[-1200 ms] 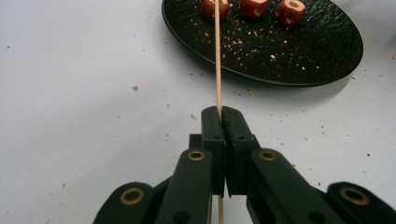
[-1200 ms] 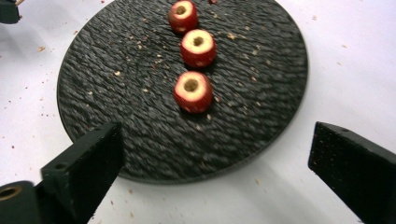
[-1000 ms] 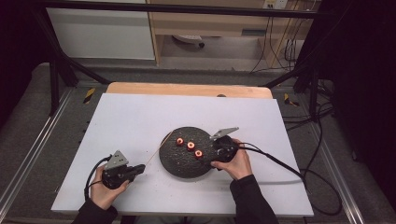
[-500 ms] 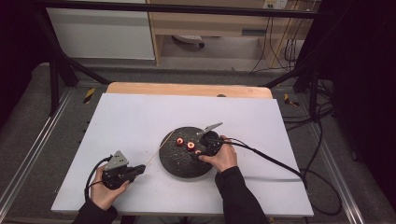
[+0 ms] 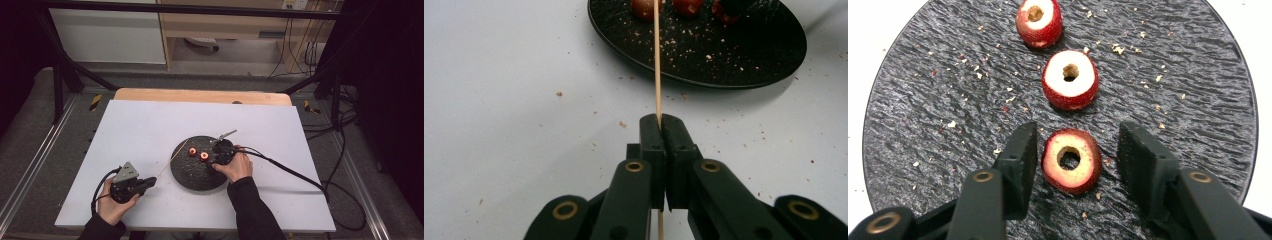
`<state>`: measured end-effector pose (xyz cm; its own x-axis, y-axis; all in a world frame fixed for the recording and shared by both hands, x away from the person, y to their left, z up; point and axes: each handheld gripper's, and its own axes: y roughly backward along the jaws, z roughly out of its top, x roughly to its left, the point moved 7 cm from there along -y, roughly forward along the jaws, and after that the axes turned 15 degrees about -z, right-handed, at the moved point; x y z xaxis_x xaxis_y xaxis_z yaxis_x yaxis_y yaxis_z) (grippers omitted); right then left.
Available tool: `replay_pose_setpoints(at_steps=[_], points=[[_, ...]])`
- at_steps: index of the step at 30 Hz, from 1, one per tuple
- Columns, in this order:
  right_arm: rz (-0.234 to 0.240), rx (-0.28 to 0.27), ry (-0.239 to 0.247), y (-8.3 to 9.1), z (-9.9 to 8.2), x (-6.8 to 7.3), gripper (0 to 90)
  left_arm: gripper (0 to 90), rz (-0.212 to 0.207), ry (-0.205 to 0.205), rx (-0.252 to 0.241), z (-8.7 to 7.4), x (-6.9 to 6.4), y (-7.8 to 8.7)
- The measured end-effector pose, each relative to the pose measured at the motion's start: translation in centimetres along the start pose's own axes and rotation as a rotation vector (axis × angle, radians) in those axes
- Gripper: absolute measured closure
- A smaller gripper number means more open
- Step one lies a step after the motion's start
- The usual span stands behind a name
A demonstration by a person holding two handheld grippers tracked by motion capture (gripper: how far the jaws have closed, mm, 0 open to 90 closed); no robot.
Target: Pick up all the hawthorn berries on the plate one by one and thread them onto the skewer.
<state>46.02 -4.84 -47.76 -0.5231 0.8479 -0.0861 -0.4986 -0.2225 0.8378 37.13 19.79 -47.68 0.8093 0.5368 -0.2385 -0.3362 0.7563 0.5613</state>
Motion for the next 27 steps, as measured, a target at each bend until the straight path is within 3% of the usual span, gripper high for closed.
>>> replay_pose_setpoints(at_steps=[14, 27], points=[[0.009, 0.048, -0.027, 0.0, -0.2, 0.1, 61.7, 88.2, -0.002, -0.004, 0.003, 0.0, -0.1, -0.1], [0.073, -0.071, -0.093, 2.9, 0.7, 0.1, 62.2, 88.2, 0.0, -0.009, 0.001, 0.1, -0.3, -0.1]])
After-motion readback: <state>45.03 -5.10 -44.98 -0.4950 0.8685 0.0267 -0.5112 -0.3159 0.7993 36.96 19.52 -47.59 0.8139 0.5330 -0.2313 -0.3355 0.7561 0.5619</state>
